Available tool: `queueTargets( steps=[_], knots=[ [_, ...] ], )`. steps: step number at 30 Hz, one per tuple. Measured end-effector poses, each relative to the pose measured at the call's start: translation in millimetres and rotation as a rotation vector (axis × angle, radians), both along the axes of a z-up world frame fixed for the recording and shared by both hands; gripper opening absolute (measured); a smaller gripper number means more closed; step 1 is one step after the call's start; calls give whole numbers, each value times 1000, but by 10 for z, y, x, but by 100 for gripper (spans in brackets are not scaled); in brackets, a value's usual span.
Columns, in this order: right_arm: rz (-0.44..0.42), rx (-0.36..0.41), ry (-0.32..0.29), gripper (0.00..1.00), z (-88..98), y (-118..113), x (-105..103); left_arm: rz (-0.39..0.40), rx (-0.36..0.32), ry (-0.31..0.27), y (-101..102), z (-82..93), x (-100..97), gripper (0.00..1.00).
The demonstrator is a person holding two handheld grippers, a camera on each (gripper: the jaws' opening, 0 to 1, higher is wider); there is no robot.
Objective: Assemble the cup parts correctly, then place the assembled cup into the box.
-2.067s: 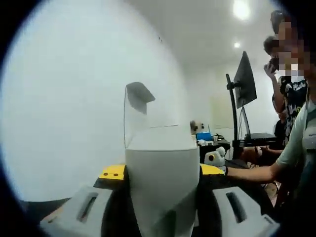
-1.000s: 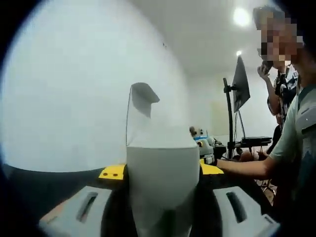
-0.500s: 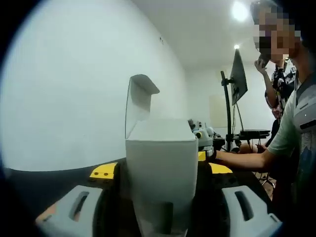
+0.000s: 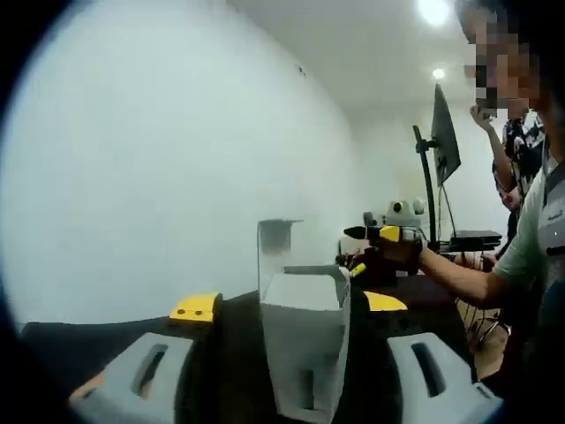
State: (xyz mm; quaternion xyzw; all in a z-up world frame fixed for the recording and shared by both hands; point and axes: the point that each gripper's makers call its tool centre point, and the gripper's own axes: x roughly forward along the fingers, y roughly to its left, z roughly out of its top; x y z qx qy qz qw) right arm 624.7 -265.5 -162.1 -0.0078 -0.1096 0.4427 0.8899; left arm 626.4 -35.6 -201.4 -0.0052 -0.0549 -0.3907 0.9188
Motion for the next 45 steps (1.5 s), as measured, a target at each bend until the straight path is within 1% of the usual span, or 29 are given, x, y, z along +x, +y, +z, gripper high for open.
queueTargets(
  steps=[2, 3, 4, 6, 7, 8, 9, 10, 11, 12, 15, 16, 17, 18, 20, 21, 22, 24, 27, 28, 30, 32, 33, 34, 37, 39, 40, 42, 45],
  knots=[
    [-35, -23, 20, 42, 13, 156, 1, 76, 18, -7, 38, 121, -16, 40],
    [-34, -36, 45, 43, -6, 250, -15, 77, 10, -9, -4, 175, -57, 40],
    [-56, -24, 77, 43, -14, 311, 17, 113, -12, 16, 22, 197, -36, 40],
    [-72, -33, 85, 42, -28, 448, 16, 81, -10, 38, -73, 225, -153, 41],
    [-121, -32, 109, 39, -58, 475, 59, 111, -33, 79, -68, 226, -147, 40],
    [-154, -55, 128, 37, -112, 508, 88, 122, -8, 63, -95, 227, -168, 39],
    [-142, -73, 111, 37, -134, 620, 71, 160, 19, 41, -90, 217, -157, 39],
    [-150, -95, 128, 37, -191, 672, 81, 221, 32, 65, -71, 170, -115, 38],
    [-144, -97, 124, 37, -216, 711, 94, 199, 28, 48, -165, 171, -135, 39],
    [-136, -96, 137, 37, -251, 736, 108, 240, 39, 79, -159, 118, -89, 41],
    [-101, -89, 165, 37, -328, 778, 82, 298, 87, 99, -236, 37, -69, 46],
    [-96, -99, 147, 37, -333, 780, 100, 299, 94, 69, -279, 63, -70, 45],
    [-79, -131, 107, 37, -355, 791, 77, 335, 106, 79, -260, 48, -38, 44],
    [-91, -132, 108, 37, -389, 763, 84, 343, 142, 54, -275, 53, -17, 44],
    [-74, -117, 42, 41, -374, 698, 49, 402, 169, 73, -215, 26, 60, 44],
    [-58, -86, 52, 45, -363, 672, 29, 396, 185, 79, -234, 4, 73, 43],
    [-23, -63, 51, 46, -377, 701, -80, 399, 173, 119, -236, -34, 83, 43],
    [-21, -69, 60, 46, -411, 681, -98, 376, 167, 114, -285, -39, 73, 40],
    [-7, -175, 41, 46, -589, 833, -215, 421, 218, 101, -251, -88, 80, 31],
    [26, -223, 26, 49, -690, 972, -291, 418, 225, 101, -259, -97, 80, 30],
    [97, -257, 73, 60, -922, 1200, -362, 386, 205, 129, -286, -114, 74, 29],
    [169, -288, 101, 80, -1178, 1400, -367, 384, 210, 128, -281, -121, 72, 29],
    [186, -310, 126, 88, -1313, 1464, -344, 387, 214, 123, -275, -119, 77, 28],
    [217, -302, 108, 92, -1369, 1533, -330, 387, 219, 117, -273, -116, 75, 27],
    [257, -287, 117, 86, -1492, 1613, -278, 360, 224, 124, -289, -131, 62, 23],
    [265, -257, 111, 80, -1459, 1649, -221, 347, 230, 117, -304, -129, 63, 21],
    [251, -247, 138, 72, -1451, 1654, -177, 342, 233, 115, -312, -129, 63, 21],
    [198, -229, 94, 64, -1368, 1629, -84, 328, 239, 111, -335, -132, 63, 21],
    [173, -224, 98, 55, -1373, 1614, -124, 312, 240, 110, -356, -141, 56, 21]
  ],
)
